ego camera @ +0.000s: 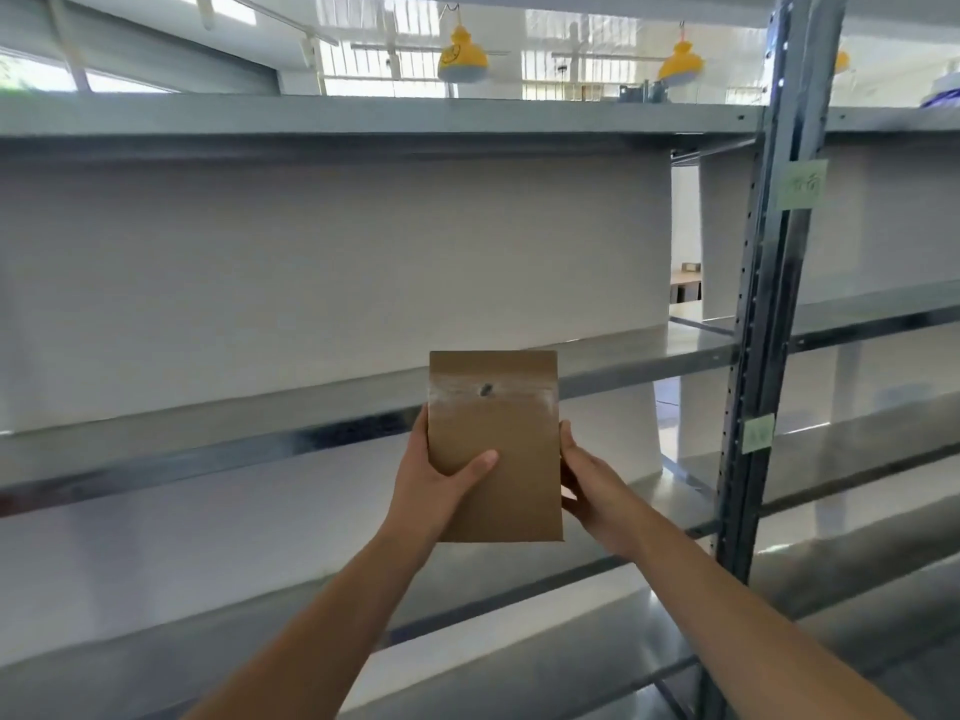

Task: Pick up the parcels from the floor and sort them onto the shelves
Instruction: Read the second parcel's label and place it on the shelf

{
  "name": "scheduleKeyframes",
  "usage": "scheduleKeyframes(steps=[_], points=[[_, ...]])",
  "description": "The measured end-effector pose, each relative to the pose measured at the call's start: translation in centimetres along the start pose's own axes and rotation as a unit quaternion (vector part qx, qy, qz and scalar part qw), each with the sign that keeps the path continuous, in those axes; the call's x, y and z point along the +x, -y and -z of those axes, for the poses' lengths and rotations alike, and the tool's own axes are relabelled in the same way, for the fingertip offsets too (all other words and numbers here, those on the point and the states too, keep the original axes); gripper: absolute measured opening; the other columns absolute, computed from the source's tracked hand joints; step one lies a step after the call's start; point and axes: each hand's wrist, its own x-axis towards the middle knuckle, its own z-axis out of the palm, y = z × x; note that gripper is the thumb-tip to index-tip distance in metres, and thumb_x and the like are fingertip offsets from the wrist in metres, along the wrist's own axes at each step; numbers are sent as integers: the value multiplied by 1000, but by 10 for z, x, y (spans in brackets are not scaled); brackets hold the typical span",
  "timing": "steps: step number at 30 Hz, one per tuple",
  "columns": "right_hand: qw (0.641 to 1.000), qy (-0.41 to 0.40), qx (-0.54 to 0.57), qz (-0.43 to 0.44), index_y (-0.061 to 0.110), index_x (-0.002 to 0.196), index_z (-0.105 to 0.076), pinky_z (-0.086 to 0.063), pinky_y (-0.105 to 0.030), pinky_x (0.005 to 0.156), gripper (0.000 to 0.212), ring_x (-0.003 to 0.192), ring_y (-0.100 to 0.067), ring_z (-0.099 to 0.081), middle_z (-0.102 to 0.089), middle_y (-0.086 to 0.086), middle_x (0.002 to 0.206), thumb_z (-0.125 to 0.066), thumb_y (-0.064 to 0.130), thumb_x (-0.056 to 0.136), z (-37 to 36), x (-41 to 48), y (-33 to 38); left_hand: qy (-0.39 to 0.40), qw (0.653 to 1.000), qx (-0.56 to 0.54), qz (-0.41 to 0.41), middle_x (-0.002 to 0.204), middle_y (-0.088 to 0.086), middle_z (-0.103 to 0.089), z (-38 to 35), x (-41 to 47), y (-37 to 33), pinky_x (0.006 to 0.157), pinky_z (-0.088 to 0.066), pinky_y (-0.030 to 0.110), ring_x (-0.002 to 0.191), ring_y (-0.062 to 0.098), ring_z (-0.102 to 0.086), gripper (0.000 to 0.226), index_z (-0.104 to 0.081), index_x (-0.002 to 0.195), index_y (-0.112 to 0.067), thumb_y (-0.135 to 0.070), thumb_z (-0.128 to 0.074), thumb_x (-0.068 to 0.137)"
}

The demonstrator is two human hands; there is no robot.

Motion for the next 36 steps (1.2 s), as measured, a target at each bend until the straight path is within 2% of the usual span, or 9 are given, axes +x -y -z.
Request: scheduleKeyframes(steps=[4,8,13,17,22,27,30,33,36], points=[[999,35,-24,33,27,126,-64,-47,-35,101,60,115,-12,-63,-74,6,116,-41,68,89,6,2,23,-18,1000,-17,2,125,-13,-57,-7,2,-11,74,-52,23,105,5,-60,79,-39,143,-35,-40,-82,77],[998,-9,-41,55,16,125,-60,-54,-44,97,72,110,-28,-65,-71,-9,115,-53,71,79,22,4,42,-11,1000,-6,16,126,-9,-62,-15,0,-20,71,-54,18,104,7,-63,75,-44,141,-31,-44,-80,77],[997,-25,-10,78,16,115,-63,-52,-39,87,40,104,-25,-62,-68,-6,110,-55,49,95,44,6,46,-34,999,18,-5,132,-10,-58,-22,0,-28,74,-52,20,110,5,-59,79,-39,149,-37,-42,-78,81],[995,-34,15,88,7,107,-63,-46,-31,74,32,87,-20,-57,-63,-7,94,-46,34,104,54,4,53,-61,996,53,-44,139,-10,-55,-36,-8,-33,86,-48,21,121,10,-55,83,-34,153,-34,-32,-79,83],[994,-1,58,94,10,96,-59,-46,-36,74,25,88,-26,-55,-63,-10,94,-44,28,105,65,-7,68,-131,987,8,-90,137,-11,-55,-54,-24,-41,73,-50,5,119,10,-58,70,-42,143,-28,-11,-77,85],[990,48,96,88,17,96,-54,-39,-39,73,21,88,-26,-50,-59,-5,100,-49,36,102,73,-27,73,-147,987,5,-59,128,-2,-62,-66,-33,-46,95,-45,25,125,18,-57,25,-61,118,-20,-13,-66,95],[988,63,108,89,19,97,-55,-43,-32,64,25,80,-20,-56,-63,1,96,-46,42,102,78,-37,77,-144,988,-5,-56,124,-3,-61,-76,-40,-53,91,-44,21,120,13,-57,22,-57,120,-19,-16,-60,98],[982,81,148,82,11,112,-63,-51,-37,77,43,94,-26,-62,-68,-6,106,-40,46,103,82,-43,78,-149,987,0,-58,117,-6,-64,-80,-46,-57,86,-45,17,115,11,-60,20,-56,119,-16,-23,-57,100],[981,86,158,66,9,108,-66,-50,-40,78,43,91,-29,-62,-68,-8,104,-43,44,102,83,-50,75,-151,986,22,-64,111,-2,-68,-80,-49,-56,84,-49,20,105,9,-64,21,-57,115,-14,-29,-53,102]])
